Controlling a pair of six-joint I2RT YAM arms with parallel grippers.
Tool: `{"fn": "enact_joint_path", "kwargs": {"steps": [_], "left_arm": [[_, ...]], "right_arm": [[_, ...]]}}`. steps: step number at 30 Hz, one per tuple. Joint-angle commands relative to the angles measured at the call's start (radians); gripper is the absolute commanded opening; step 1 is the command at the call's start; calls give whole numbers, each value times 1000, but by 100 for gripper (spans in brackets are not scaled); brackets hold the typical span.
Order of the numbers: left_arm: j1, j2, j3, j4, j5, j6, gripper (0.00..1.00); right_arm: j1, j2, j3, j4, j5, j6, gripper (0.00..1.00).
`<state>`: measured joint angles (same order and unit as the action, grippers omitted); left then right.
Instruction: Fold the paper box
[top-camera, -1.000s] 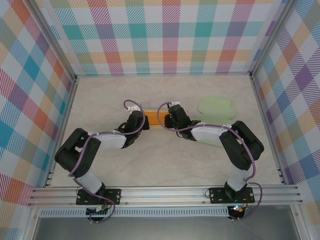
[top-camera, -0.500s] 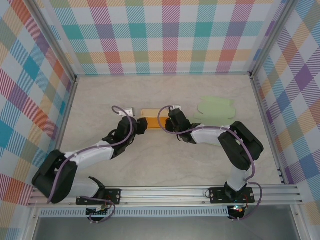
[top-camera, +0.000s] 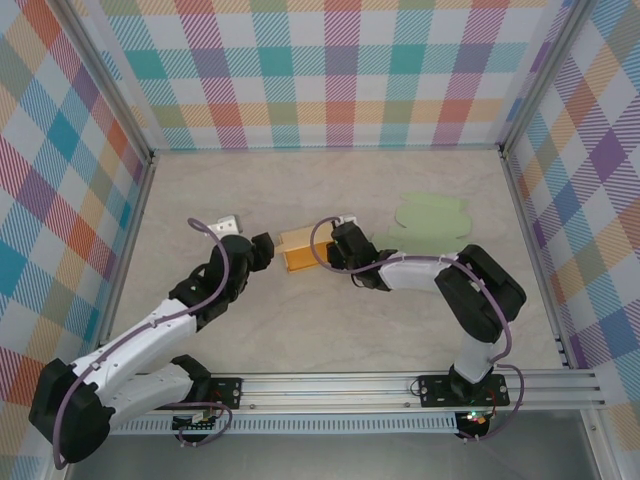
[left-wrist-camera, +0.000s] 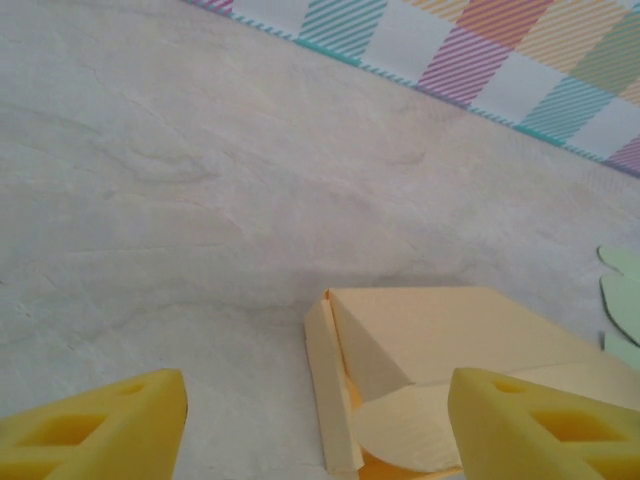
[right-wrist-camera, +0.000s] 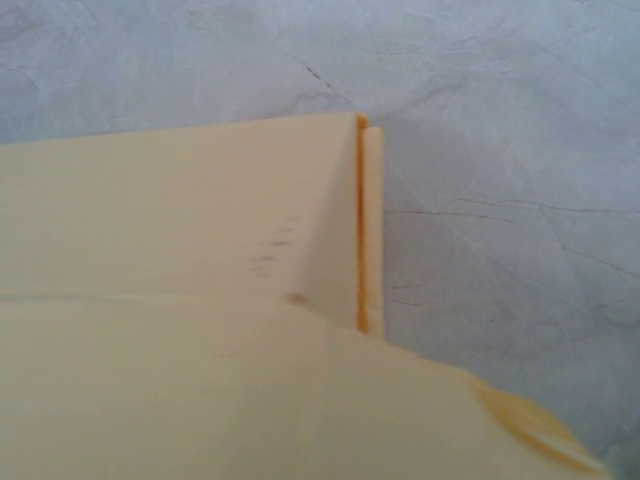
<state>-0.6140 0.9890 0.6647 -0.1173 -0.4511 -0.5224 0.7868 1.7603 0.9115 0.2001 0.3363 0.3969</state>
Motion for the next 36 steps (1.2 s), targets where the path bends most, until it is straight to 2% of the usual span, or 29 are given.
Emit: {"fn": "enact_joint_path", "kwargs": {"steps": [1, 6, 9, 11, 14, 17, 22, 26, 30, 36], "left_arm": [[-4, 46, 103, -97, -12, 57, 76], [3, 163, 186, -116, -26, 88, 78], [11, 215, 208, -79, -11, 86, 87], [16, 258, 240, -86, -7, 84, 98], [20, 327, 294, -130, -20, 93, 100], [29, 384, 315, -129, -19, 93, 100], [57, 467, 351, -108, 40, 88, 100], [75, 524, 382, -110, 84, 89, 100], [79, 562, 387, -104, 117, 85, 100], [80, 585, 341, -98, 118, 59, 100]], "right_arm": [[18, -61, 11, -54, 18, -15, 38], [26, -154, -14, -117, 23, -23, 60], [30, -242, -43, -155, 10, -27, 71], [31, -310, -60, -188, 0, -23, 79], [30, -401, -56, -249, -14, -29, 100], [25, -406, 48, -391, 3, -38, 100], [12, -278, 264, -576, 64, -66, 100], [-16, -154, 398, -644, 79, -88, 100], [-46, -42, 501, -702, 45, -98, 100], [-76, 55, 528, -741, -30, -74, 100]]}}
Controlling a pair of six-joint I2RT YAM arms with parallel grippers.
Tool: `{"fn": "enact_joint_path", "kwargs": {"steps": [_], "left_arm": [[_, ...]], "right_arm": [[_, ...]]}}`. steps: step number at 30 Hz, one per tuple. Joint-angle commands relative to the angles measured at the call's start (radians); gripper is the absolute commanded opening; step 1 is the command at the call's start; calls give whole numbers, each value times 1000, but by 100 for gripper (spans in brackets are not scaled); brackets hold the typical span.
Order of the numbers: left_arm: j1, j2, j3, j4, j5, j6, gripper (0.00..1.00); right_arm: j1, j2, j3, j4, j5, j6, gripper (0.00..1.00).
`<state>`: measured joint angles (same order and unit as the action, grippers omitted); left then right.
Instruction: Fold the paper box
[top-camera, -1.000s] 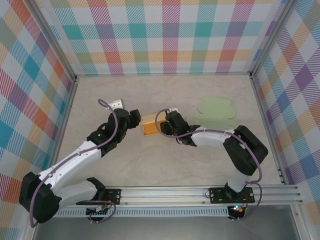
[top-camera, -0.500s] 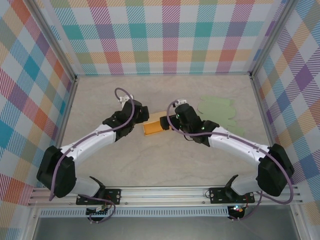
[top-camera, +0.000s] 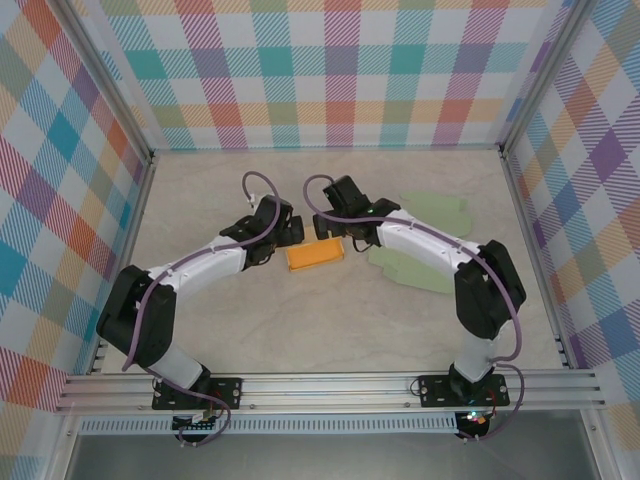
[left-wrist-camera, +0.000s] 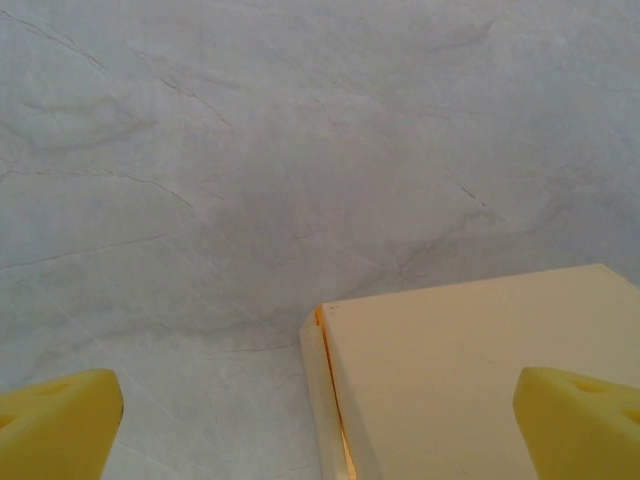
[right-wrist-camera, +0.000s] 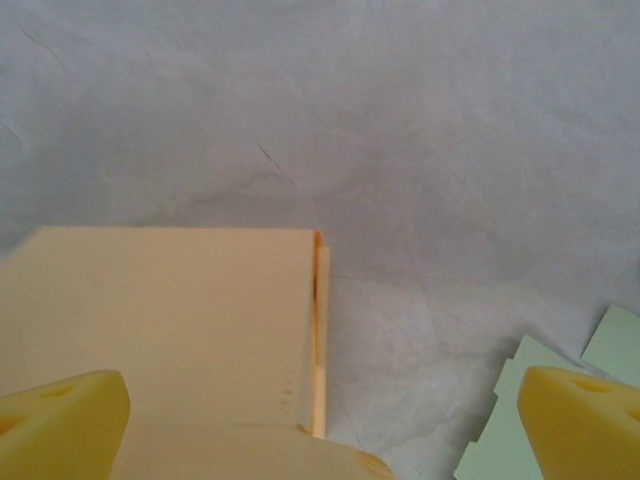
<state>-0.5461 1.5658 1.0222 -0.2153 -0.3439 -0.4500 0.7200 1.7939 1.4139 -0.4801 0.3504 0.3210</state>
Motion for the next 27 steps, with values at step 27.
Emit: {"fn": "enact_joint_path", "kwargs": {"steps": [27], "left_arm": [[15, 34, -192, 77, 68, -99, 87]], "right_arm": [[-42, 59, -142, 22, -220, 140, 99]]}}
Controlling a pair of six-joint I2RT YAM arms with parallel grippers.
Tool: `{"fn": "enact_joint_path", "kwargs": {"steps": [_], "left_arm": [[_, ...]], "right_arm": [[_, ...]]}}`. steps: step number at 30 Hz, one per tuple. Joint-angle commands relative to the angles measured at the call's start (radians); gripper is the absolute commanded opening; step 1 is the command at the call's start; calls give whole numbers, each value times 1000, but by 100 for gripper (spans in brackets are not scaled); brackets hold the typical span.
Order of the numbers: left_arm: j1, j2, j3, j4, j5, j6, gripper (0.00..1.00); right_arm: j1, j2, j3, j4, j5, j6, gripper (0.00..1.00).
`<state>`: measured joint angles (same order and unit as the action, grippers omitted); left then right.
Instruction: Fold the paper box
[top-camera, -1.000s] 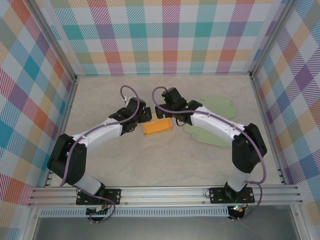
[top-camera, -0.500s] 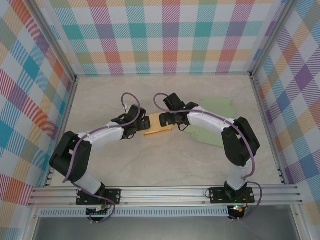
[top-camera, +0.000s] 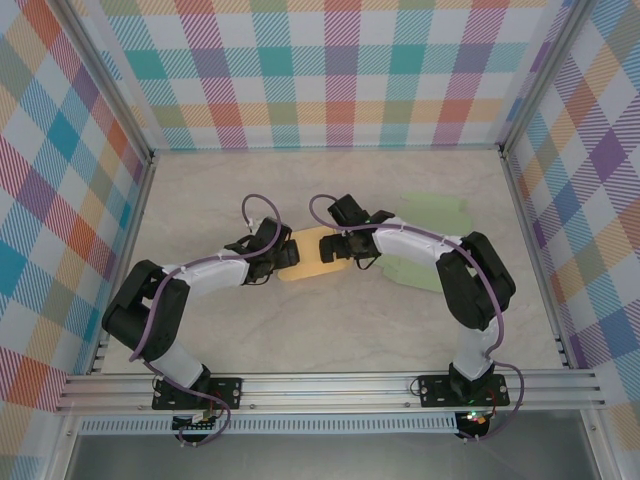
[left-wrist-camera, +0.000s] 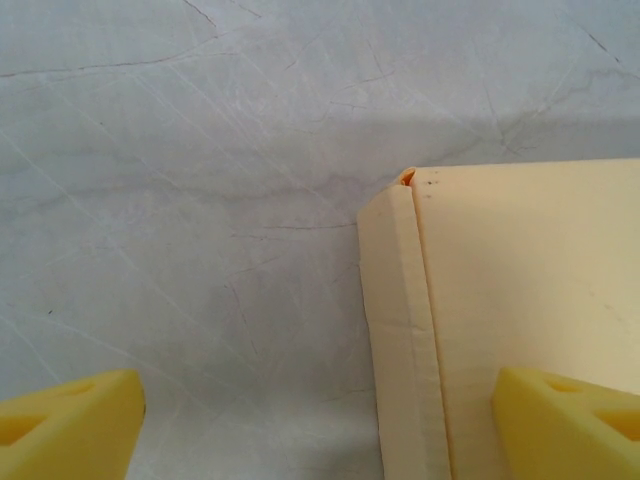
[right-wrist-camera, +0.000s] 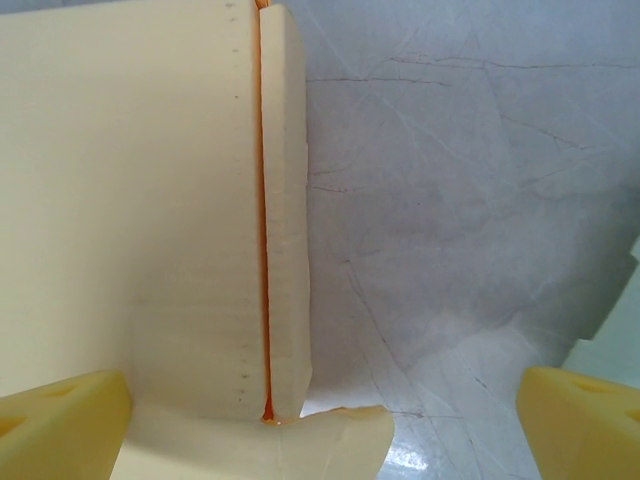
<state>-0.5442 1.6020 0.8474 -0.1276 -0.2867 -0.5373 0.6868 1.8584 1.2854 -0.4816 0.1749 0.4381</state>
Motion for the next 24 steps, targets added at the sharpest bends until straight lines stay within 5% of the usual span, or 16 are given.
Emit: {"fn": "enact_joint_path", "kwargs": {"steps": [1, 12, 24], "left_arm": [[13, -9, -18, -10, 19, -11, 86], [64, -114, -32, 43, 171, -21, 78], [113, -22, -33, 108, 274, -33, 71]], "right_arm": [[-11, -16, -15, 28, -58, 25, 99], [-82, -139, -91, 158, -288, 64, 100], [-181, -34, -85, 245, -502, 146, 100]]}}
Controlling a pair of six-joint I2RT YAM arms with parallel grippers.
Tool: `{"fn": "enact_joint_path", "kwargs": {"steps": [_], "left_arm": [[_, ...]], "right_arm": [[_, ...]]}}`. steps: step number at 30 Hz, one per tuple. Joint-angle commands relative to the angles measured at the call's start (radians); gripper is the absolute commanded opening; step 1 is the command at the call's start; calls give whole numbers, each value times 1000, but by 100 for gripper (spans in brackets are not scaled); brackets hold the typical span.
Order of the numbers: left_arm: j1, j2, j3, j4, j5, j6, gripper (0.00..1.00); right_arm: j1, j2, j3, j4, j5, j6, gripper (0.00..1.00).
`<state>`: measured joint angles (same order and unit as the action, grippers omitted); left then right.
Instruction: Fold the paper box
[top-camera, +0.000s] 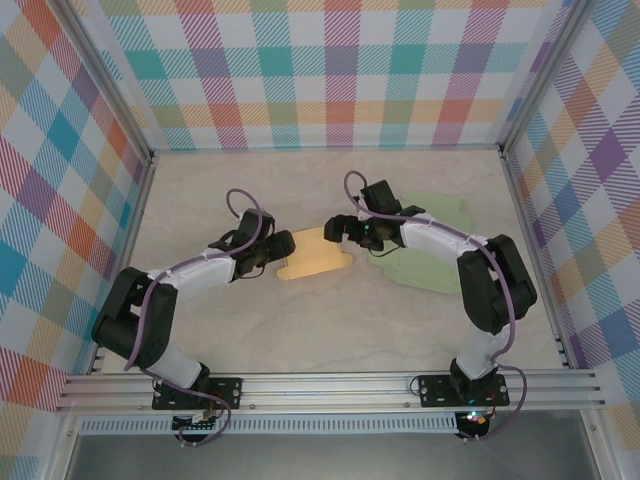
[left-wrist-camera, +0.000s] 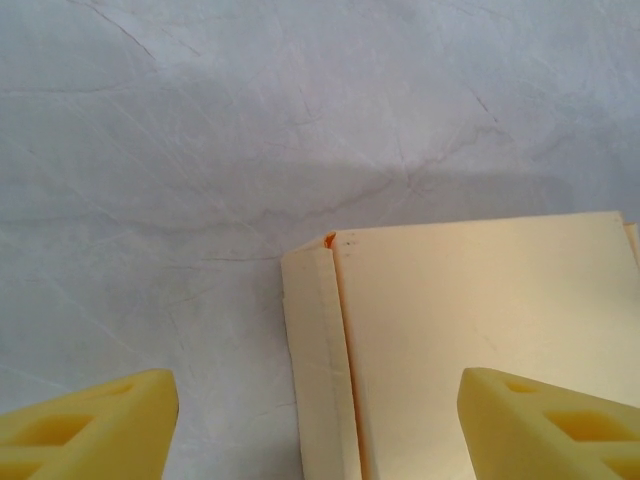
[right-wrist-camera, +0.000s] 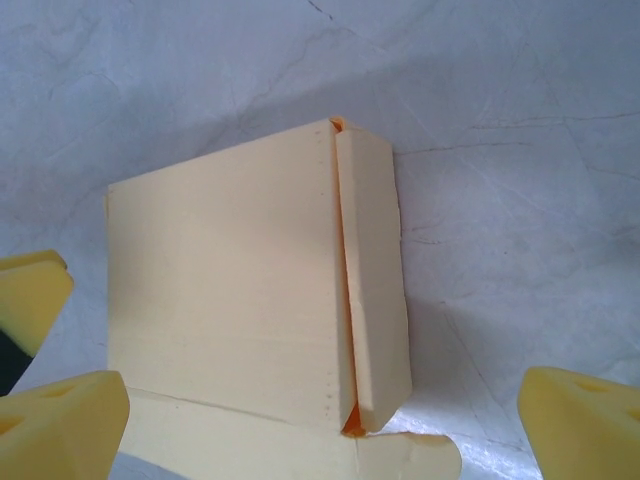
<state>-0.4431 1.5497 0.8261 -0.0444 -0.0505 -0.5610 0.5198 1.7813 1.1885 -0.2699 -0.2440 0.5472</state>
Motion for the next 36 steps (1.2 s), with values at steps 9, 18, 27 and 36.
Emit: {"fn": "enact_joint_path", "kwargs": {"steps": [9, 18, 27, 36], "left_arm": [[35, 59, -42, 47, 49, -29, 52], [75, 80, -89, 109, 111, -76, 28], [135, 105, -105, 153, 202, -104, 16], [185, 113, -101, 158, 276, -95, 9]], "right_arm": [[-44, 97, -46, 176, -220, 115, 100], [-45, 145, -95, 347, -344, 209, 94], [-43, 190, -107, 454, -412, 266, 90], [-43, 226, -76, 491, -432, 262, 89]]}}
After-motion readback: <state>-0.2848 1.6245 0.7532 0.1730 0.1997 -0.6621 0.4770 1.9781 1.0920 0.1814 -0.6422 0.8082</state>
